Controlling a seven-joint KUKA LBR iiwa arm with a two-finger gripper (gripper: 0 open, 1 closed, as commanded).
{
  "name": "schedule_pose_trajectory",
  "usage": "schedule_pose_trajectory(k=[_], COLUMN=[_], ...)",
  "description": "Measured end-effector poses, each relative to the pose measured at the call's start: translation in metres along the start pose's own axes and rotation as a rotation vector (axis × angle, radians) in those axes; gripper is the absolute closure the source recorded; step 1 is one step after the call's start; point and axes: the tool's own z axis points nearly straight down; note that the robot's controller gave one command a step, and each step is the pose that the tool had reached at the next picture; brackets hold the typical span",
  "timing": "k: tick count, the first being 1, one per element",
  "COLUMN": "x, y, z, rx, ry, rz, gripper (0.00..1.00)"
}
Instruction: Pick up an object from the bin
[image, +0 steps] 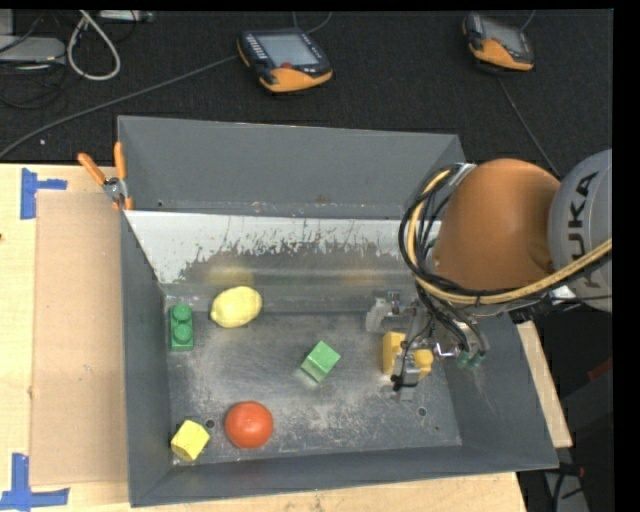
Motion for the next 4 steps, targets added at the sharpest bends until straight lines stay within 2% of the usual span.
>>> schedule_pose_trajectory(k=[1,2,3,4], x=[-0.002,-0.022,-0.045,-0.051], y=[0.0,0.028,0.058,0.064], z=[-0.003,0.059,0.065,0.072], rx=[0.0,0.0,0.001,0.0], ry=[-0.007,-0.012,-0.01,-0.006], rz=[0.0,-0.055,-0.368,-0.277], gripper=[0.0,0.0,0.0,0.0])
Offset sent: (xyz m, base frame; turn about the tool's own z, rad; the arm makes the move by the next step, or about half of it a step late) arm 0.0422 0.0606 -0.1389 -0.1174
